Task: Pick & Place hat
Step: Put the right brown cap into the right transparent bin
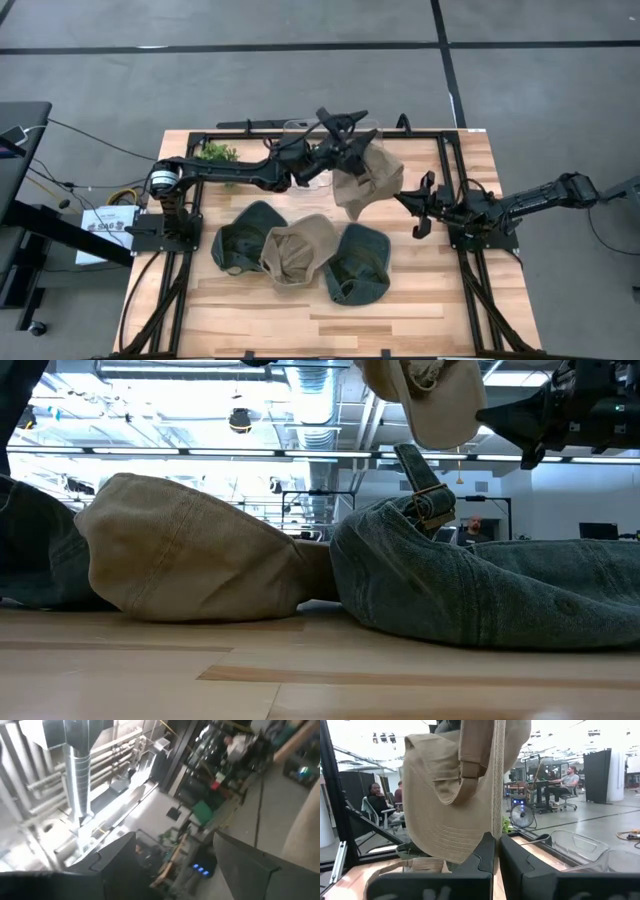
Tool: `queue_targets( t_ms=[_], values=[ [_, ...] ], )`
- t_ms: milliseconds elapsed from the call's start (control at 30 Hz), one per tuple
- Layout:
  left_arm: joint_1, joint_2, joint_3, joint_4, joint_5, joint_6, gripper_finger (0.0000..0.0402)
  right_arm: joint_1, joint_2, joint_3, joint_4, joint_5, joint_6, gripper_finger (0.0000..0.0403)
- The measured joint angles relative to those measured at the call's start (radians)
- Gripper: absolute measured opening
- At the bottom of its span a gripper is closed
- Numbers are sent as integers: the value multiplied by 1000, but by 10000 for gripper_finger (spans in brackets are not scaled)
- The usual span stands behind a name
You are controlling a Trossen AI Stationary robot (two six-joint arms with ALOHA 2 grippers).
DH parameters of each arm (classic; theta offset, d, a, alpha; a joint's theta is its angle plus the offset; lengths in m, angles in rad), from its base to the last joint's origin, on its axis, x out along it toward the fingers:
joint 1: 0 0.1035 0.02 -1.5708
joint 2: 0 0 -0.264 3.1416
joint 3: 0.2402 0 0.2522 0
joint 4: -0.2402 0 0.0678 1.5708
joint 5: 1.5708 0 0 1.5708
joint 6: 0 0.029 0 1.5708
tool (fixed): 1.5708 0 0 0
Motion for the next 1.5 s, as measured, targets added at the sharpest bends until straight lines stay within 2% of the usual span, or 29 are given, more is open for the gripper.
queue_targets(
  t_ms=[167, 400, 733, 900, 1167, 1400, 1500],
  values=[
    [-3, 0, 0, 29, 10, 90, 264, -13, 3, 0, 0, 0, -2, 2],
    [-3, 0, 0, 184, 20, 174, 264, -17, 4, 0, -8, -2, 4, 2],
    [-2, 0, 0, 232, 44, 161, 264, -17, 4, 0, -24, -3, 4, 2],
    [-6, -2, 0, 234, 44, 51, 264, -17, 4, 0, -25, 39, -2, 2],
    [-26, -10, 0, 174, 10, -49, 264, -17, 4, 0, -30, 81, -3, 2],
    [-82, -88, 0, 0, -70, -127, 264, -17, 4, 0, -31, 101, -6, 2],
    [-111, -154, 0, -121, -150, -197, 264, -17, 4, 0, -31, 101, -6, 2]
  ],
)
